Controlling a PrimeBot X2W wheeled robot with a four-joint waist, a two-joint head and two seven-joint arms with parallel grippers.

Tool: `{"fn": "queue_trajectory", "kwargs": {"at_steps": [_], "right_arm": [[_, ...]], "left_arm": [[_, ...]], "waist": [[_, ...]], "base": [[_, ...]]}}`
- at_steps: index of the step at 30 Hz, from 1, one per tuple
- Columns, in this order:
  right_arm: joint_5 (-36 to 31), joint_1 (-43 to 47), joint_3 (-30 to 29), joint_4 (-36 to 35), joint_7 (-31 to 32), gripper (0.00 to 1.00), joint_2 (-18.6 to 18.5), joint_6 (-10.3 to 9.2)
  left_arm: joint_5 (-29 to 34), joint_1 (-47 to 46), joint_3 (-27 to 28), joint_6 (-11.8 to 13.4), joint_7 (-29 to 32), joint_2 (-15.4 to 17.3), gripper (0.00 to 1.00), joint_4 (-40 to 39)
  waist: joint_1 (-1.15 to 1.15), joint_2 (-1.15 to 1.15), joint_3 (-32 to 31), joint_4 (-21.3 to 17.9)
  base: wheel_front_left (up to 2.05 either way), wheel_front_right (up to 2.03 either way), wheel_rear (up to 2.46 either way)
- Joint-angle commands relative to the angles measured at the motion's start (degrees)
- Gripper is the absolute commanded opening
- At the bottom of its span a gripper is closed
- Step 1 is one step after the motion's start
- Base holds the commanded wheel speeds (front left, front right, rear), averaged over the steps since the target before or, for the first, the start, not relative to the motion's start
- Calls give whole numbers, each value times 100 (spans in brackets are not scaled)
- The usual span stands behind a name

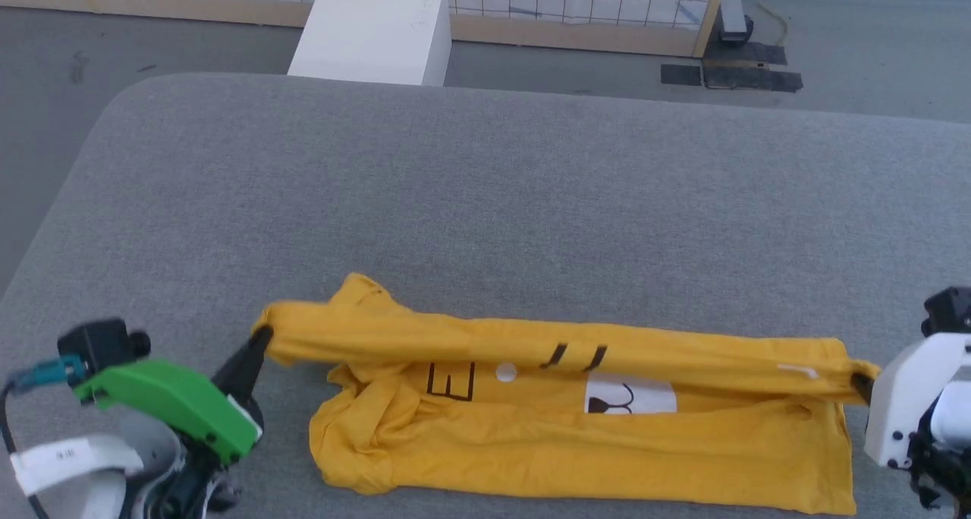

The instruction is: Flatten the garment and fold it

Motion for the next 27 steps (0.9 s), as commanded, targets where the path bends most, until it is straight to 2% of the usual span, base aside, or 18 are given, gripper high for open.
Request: {"fn": "queue_trajectory", "kwargs": {"at_steps": [1, 10, 14, 15, 16, 17, 22, 27], "right_arm": [[-8, 101, -12, 48, -48, 0, 37, -9], [-73, 446, 115, 491, -214, 0, 183, -9], [-78, 479, 152, 721, -359, 0, 230, -9], [-64, 470, 152, 757, -422, 0, 253, -9], [-51, 467, 161, 792, -459, 27, 266, -9], [-43, 467, 197, 818, -498, 100, 262, -9], [163, 559, 226, 700, -540, 100, 171, -9], [572, 764, 28, 70, -244, 100, -55, -9]], "left_arm": [[-88, 170, 35, 27, -53, -65, 0, 16], [-293, 867, 107, 280, -91, -273, 0, 585], [-366, 944, 50, 317, -37, -373, 0, 888], [-388, 932, 52, 300, -50, -403, 25, 955], [-391, 927, 49, 296, -55, -413, 88, 1007], [-387, 927, 34, 296, -41, -409, 100, 1063], [-254, 948, 22, 449, 41, -229, 100, 1126], [-31, 990, 159, 755, 85, 132, 100, 746]], "waist": [[1, 0, -13, -6], [1, 0, -81, -100], [1, 0, -123, -119], [1, 0, -144, -130], [1, 0, -170, -140], [1, 0, -195, -153], [1, 0, -389, -204], [1, 0, -530, -245]], "base": [[0, 0, 0], [0, 0, 0], [0, 0, 0], [0, 0, 0], [0, 0, 0], [0, 0, 0], [0, 0, 0], [0, 0, 0]]}}
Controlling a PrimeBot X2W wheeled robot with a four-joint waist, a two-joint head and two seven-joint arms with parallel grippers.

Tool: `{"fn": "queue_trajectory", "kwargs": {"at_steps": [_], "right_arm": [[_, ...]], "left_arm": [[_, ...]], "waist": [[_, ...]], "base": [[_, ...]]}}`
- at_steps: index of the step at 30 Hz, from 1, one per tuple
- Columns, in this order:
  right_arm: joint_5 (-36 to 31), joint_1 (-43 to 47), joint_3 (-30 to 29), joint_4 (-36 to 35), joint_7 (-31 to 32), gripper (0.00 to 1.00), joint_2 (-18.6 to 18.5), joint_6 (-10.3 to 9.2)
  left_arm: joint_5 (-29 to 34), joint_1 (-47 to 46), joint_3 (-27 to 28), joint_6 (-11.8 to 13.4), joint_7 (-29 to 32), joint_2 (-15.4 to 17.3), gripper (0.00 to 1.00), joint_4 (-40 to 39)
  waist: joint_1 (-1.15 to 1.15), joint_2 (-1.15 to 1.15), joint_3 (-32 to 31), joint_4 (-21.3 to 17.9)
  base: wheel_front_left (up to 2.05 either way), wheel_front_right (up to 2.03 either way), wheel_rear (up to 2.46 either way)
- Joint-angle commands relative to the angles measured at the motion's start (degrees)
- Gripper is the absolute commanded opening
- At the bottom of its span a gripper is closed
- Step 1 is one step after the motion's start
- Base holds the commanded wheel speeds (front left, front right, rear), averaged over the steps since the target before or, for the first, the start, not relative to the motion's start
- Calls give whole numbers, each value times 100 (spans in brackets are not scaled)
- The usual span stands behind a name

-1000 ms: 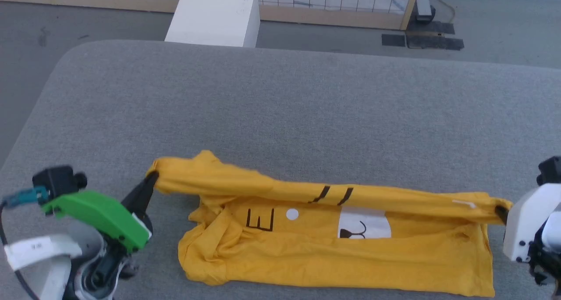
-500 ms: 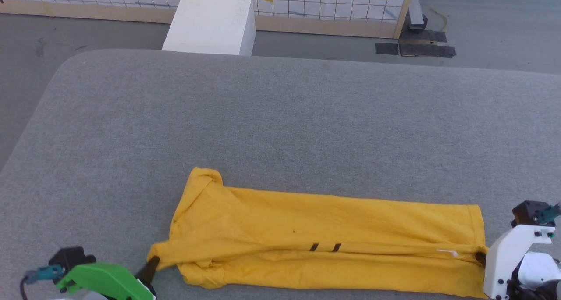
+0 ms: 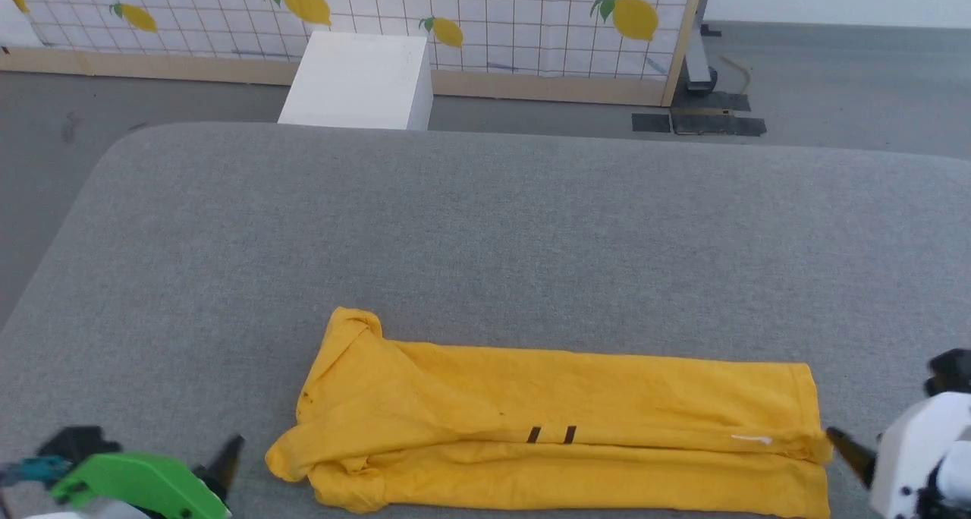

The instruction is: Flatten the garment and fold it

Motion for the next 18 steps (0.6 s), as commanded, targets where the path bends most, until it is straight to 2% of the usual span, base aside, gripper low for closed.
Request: {"fn": "queue_trajectory", "kwargs": {"at_steps": [1, 3, 5, 7, 11, 14, 18], "right_arm": [[127, 67, -119, -195, 72, 100, -59, -9], [288, 87, -284, -490, 253, 100, -130, -9], [398, 47, -349, -704, 402, 100, -256, -9], [496, -11, -346, -753, 580, 100, -378, -9], [677, -190, -116, -677, 745, 100, -674, -9], [797, -327, 98, -479, 693, 100, -869, -9], [946, -478, 400, -170, 620, 100, -1047, -9]], "left_arm": [[131, 33, 121, 55, -128, 105, 100, -168], [269, -62, 253, 29, -350, 214, 100, -463], [566, -258, 447, -92, -905, 301, 100, -753], [988, -417, 461, -220, -1385, 433, 100, -891], [1725, -808, 389, -560, -2473, 476, 100, -980], [2215, -1092, 308, -759, -3261, 354, 100, -890], [2787, -1351, 120, -998, -3475, 188, 100, -714]], "waist": [[0, 0, -59, -26], [0, 0, -46, -34], [0, 0, 15, -50], [0, 0, 96, -52], [0, 0, 333, -22], [0, 0, 544, 42], [0, 0, 793, 132]], "base": [[0, 0, 0], [0, 0, 0], [0, 0, 0], [0, 0, 0], [0, 0, 0], [0, 0, 0], [0, 0, 0]]}}
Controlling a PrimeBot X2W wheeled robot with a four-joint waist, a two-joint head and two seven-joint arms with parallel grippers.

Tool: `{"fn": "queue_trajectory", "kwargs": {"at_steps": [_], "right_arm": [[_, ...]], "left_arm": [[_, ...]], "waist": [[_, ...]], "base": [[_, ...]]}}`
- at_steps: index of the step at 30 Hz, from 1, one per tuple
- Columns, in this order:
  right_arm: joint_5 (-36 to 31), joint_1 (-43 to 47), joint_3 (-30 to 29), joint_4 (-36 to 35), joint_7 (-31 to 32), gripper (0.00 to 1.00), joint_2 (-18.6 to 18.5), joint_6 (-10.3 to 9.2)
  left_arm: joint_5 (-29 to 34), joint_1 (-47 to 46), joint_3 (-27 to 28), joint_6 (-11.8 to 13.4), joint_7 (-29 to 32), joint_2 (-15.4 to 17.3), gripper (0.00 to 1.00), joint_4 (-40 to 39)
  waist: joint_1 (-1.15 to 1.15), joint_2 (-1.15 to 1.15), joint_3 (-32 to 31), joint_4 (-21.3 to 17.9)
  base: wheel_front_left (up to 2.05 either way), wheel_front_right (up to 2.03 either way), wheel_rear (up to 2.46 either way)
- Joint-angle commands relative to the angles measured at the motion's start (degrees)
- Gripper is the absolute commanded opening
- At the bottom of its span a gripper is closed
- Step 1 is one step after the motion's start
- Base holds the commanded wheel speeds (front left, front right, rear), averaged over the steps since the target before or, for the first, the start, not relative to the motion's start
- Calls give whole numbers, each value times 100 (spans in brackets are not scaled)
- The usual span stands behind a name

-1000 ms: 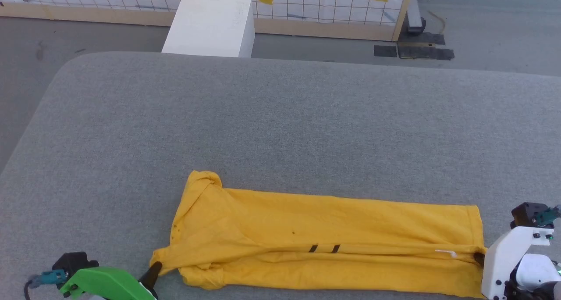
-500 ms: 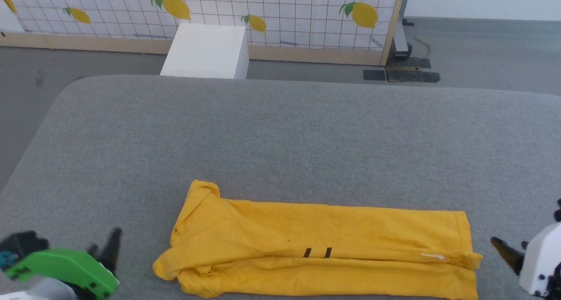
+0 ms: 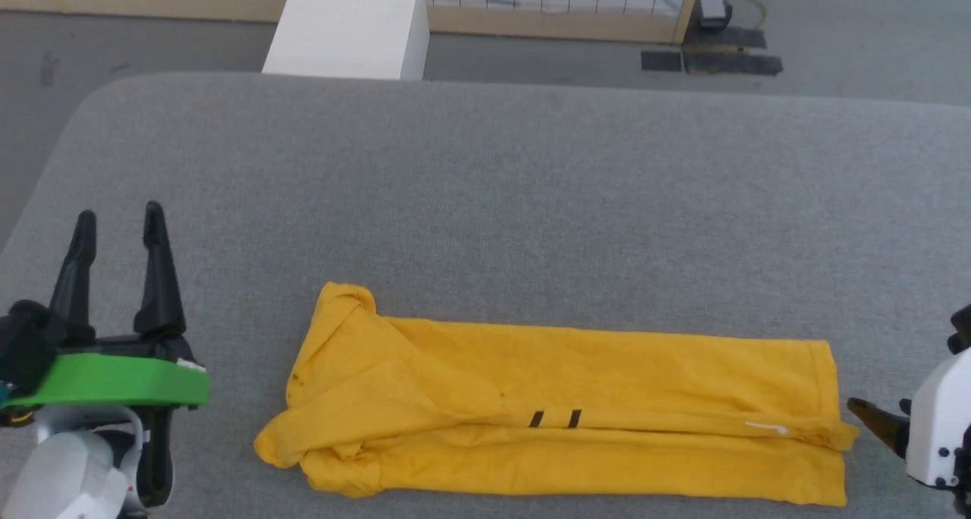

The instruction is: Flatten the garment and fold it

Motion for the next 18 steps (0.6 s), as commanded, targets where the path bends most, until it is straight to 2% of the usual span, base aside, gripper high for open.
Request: {"fn": "queue_trajectory", "kwargs": {"at_steps": [1, 9, 18], "right_arm": [[106, -115, 101, 86, -48, 100, -18, -8], [584, -198, 877, 431, -119, 100, -72, -8], [847, -490, 1783, 713, -305, 100, -22, -8]], "left_arm": [[195, -136, -10, -79, -44, -69, 100, 42], [677, -189, 401, -443, -58, -689, 100, 83], [880, -108, 755, -751, -59, -1048, 100, 326]], "waist": [[0, 0, 249, 119], [0, 0, 426, 206], [0, 0, 420, 261]], "base": [[0, 0, 0], [0, 0, 0], [0, 0, 0]]}}
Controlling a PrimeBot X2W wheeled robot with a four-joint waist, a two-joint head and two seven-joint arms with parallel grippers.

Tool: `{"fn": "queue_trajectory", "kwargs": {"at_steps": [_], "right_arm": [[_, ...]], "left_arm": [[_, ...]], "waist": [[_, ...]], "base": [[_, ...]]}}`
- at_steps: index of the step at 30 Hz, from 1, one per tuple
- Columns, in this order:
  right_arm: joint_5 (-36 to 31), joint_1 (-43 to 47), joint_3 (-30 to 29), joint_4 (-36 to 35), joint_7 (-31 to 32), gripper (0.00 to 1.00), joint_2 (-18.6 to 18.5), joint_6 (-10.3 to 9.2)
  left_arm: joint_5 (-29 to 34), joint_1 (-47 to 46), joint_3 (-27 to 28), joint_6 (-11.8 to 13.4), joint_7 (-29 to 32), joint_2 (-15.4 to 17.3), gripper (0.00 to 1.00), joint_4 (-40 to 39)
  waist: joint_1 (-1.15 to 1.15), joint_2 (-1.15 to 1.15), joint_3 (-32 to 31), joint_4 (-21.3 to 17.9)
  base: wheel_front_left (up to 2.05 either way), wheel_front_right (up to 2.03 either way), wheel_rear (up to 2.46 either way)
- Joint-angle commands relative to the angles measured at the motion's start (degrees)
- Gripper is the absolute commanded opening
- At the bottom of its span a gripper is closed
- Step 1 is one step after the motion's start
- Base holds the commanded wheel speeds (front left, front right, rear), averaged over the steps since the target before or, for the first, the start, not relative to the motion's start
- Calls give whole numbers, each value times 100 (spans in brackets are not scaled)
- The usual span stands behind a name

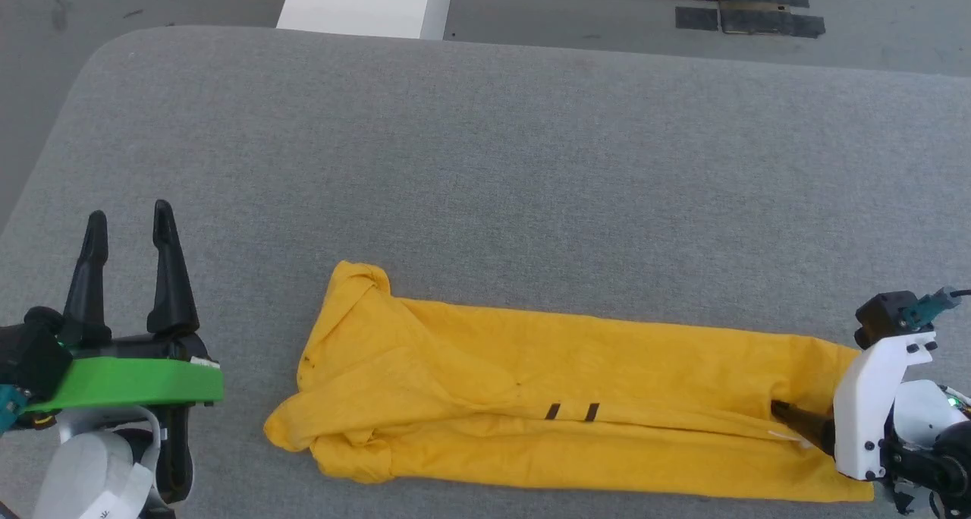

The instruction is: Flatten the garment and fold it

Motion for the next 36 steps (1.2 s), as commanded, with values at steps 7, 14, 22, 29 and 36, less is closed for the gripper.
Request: {"fn": "queue_trajectory", "kwargs": {"at_steps": [7, 14, 22, 29, 36], "right_arm": [[94, -54, 359, 538, 109, 0, 26, 37], [26, -70, -124, 775, 36, 0, -95, 37], [-793, -191, -1408, 1245, 77, 0, -314, 37], [-1956, -382, -2565, 1398, 296, 0, -128, 37], [-2521, -364, -2306, 685, 809, 0, 8, 37]], "left_arm": [[202, 57, 163, -181, -23, -202, 100, 98], [279, 194, 217, -257, -23, -292, 100, 203], [361, 288, 166, -279, -24, -315, 100, 283], [374, 250, 110, -266, -24, -324, 100, 360], [320, 312, 135, -231, -21, -322, 100, 422]], "waist": [[0, 0, -100, 40], [0, 0, -218, -15], [0, 0, -282, -104], [0, 0, -257, -141], [0, 0, -364, -255]], "base": [[0, 0, 0], [0, 0, 0], [0, 0, 0], [0, 0, 0], [0, 0, 0]]}}
